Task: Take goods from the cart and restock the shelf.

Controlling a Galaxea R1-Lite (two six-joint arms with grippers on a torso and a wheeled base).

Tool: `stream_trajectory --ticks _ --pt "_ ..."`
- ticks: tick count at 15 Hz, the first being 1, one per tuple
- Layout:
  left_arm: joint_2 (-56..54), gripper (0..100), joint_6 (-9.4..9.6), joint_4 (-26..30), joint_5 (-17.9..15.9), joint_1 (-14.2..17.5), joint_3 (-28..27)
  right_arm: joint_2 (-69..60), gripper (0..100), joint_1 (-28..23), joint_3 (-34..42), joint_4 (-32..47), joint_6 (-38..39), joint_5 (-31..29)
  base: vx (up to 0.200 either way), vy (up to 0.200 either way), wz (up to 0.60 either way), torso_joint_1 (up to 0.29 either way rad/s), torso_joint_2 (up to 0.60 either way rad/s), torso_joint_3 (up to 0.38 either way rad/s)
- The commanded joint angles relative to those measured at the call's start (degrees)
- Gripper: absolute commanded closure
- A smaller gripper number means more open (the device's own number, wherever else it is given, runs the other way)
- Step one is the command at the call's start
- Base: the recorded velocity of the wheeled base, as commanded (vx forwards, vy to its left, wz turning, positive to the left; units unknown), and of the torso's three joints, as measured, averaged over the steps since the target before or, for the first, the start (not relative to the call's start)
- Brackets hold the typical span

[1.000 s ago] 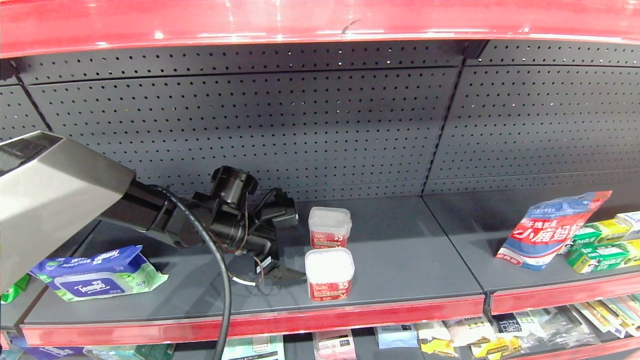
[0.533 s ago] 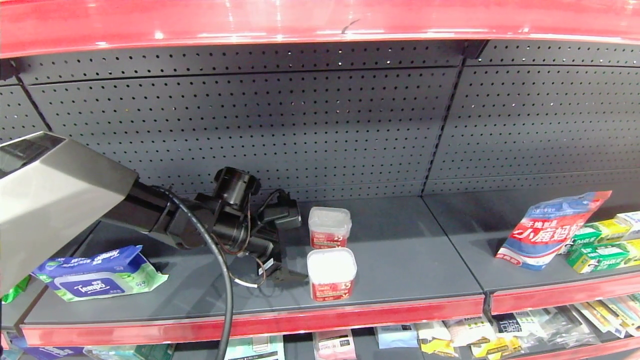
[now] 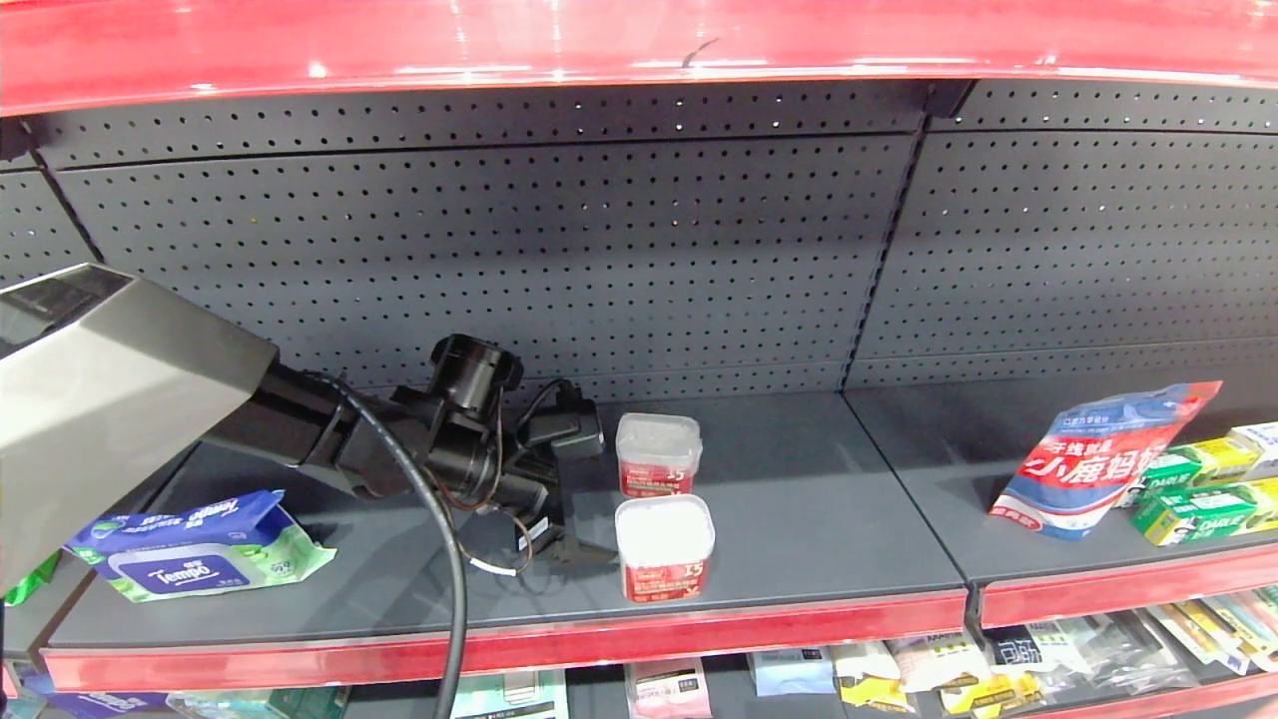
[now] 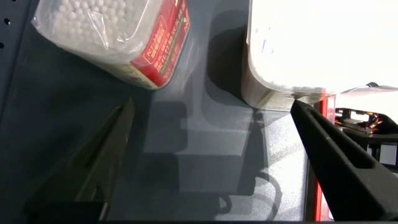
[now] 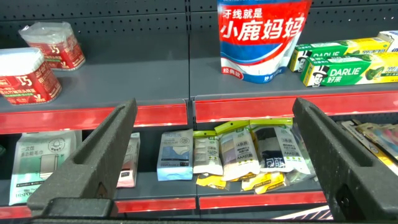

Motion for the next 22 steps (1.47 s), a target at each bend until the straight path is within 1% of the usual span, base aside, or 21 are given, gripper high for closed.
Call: stream_trajectory --ticks 1,9,11,12,14,15,16,17,18,19,20,21,22 --pt "0.1 0 0.00 0.0 0.0 0.0 0.0 0.1 0 0.0 0.0 0.0 0.0 0.0 0.000 0.000 0.00 0.000 0.00 0.000" --pt "0.1 0 0.00 -0.1 0.0 0.0 0.0 0.1 0 0.0 0.0 0.0 0.0 0.0 0.000 0.000 0.00 0.000 0.00 0.000" --pt "0.0 0 0.00 0.0 0.0 0.5 0.1 0.1 0 0.0 0.0 0.0 0.0 0.0 0.000 0.000 0.00 0.000 0.00 0.000" --pt "-0.2 0 0.00 0.0 0.0 1.1 0.3 0.1 0 0.0 0.0 0.0 0.1 0.0 0.000 0.000 0.00 0.000 0.00 0.000" --pt "-1.5 0 0.53 0.3 0.0 4.3 0.6 0.1 0 0.0 0.0 0.0 0.0 0.0 0.000 0.000 0.00 0.000 0.00 0.000" --pt "-1.8 0 0.62 0.3 0.0 5.3 0.7 0.1 0 0.0 0.0 0.0 0.0 0.0 0.000 0.000 0.00 0.000 0.00 0.000" --pt "-2.8 0 0.71 0.3 0.0 7.1 1.0 0.1 0 0.0 0.0 0.0 0.0 0.0 0.000 0.000 0.00 0.000 0.00 0.000" --pt "-3.6 0 0.62 0.3 0.0 8.2 1.2 0.1 0 0.0 0.0 0.0 0.0 0.0 0.000 0.000 0.00 0.000 0.00 0.000" --pt "-5.1 0 0.09 0.3 0.1 9.7 1.8 0.1 0 0.0 0.0 0.0 0.0 0.0 0.000 0.000 0.00 0.000 0.00 0.000" --pt "-7.9 0 -1.14 0.3 0.1 12.2 3.4 0.1 0 0.0 0.0 0.0 0.0 0.0 0.000 0.000 0.00 0.000 0.00 0.000" --pt "-10.6 0 -2.54 0.3 0.1 14.2 5.1 0.1 0 0.0 0.0 0.0 0.0 0.0 0.000 0.000 0.00 0.000 0.00 0.000" --pt "-13.6 0 -4.65 0.3 0.0 15.8 6.5 0.1 0 0.0 0.0 0.0 0.0 0.0 0.000 0.000 0.00 0.000 0.00 0.000" --pt "-15.0 0 -5.88 0.2 0.0 16.4 7.1 0.1 0 0.0 0.0 0.0 0.1 0.0 0.000 0.000 0.00 0.000 0.00 0.000"
